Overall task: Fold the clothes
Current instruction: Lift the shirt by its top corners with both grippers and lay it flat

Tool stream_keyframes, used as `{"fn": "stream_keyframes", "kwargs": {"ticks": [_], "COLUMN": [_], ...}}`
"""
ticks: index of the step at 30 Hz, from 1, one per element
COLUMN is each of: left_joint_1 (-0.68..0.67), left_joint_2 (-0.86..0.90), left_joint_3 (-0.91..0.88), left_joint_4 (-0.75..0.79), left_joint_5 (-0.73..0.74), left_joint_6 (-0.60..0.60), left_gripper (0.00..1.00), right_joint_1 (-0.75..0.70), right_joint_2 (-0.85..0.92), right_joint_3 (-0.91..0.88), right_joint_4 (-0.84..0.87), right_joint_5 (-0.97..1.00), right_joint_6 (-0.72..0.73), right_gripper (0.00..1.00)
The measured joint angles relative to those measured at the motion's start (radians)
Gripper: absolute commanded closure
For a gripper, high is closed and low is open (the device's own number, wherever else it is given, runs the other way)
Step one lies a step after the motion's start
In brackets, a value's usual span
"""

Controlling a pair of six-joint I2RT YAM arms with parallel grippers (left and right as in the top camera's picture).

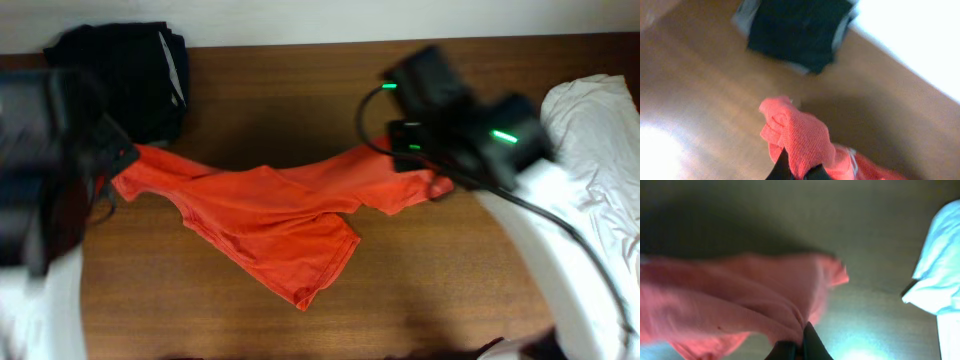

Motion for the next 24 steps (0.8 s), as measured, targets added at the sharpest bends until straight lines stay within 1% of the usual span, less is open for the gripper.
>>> {"fn": "stream_keyframes", "kwargs": {"ticks": [3, 6, 9, 12, 14, 15, 17, 19, 20, 21, 22, 23, 24], "left_joint_1": [-0.091, -0.121, -0.122, -0.122, -0.122, -0.122, -0.122, -0.124, -0.124, -0.125, -0.126, -0.128, -0.13], "left_joint_2": [-0.168, -0.261, -0.275, -0.225, -0.103, -0.01, 0.129, 0.378, 0.479, 0.538, 0.591, 0.656, 0.714], "left_joint_3": [0.088, 0.192, 0.28, 0.292, 0.297, 0.302, 0.301, 0.286, 0.275, 0.27, 0.27, 0.271, 0.271], "left_joint_4": [0.017, 0.016, 0.056, 0.115, 0.179, 0.232, 0.28, 0.361, 0.412, 0.452, 0.512, 0.62, 0.653], "left_joint_5": [0.002, 0.002, 0.002, 0.002, 0.001, 0.002, -0.001, -0.001, 0.0, 0.002, 0.003, 0.013, 0.026], "left_joint_6": [0.001, 0.003, 0.003, 0.003, 0.003, 0.003, 0.003, 0.003, 0.003, 0.003, 0.003, 0.009, 0.007], "left_gripper": [0.99, 0.99, 0.99, 0.99, 0.99, 0.99, 0.99, 0.99, 0.96, 0.93, 0.91, 0.83, 0.75], "right_joint_1": [-0.039, -0.048, -0.049, -0.049, -0.052, -0.068, -0.122, -0.225, -0.289, -0.328, -0.369, -0.421, -0.445], "right_joint_2": [-0.126, -0.203, -0.26, -0.278, -0.266, -0.244, -0.183, -0.045, 0.066, 0.132, 0.209, 0.327, 0.392], "right_joint_3": [0.092, 0.166, 0.261, 0.333, 0.343, 0.344, 0.35, 0.351, 0.349, 0.349, 0.348, 0.347, 0.343], "right_joint_4": [-0.065, -0.095, -0.106, -0.069, -0.019, -0.006, 0.007, 0.041, 0.075, 0.113, 0.153, 0.21, 0.224], "right_joint_5": [0.005, 0.034, 0.124, 0.252, 0.33, 0.358, 0.373, 0.341, 0.284, 0.24, 0.19, 0.121, 0.093], "right_joint_6": [0.004, 0.029, 0.06, 0.086, 0.101, 0.104, 0.105, 0.106, 0.104, 0.104, 0.093, 0.071, 0.052], "right_gripper": [0.96, 0.96, 0.96, 0.96, 0.96, 0.96, 0.96, 0.96, 0.96, 0.95, 0.85, 0.82, 0.67]}}
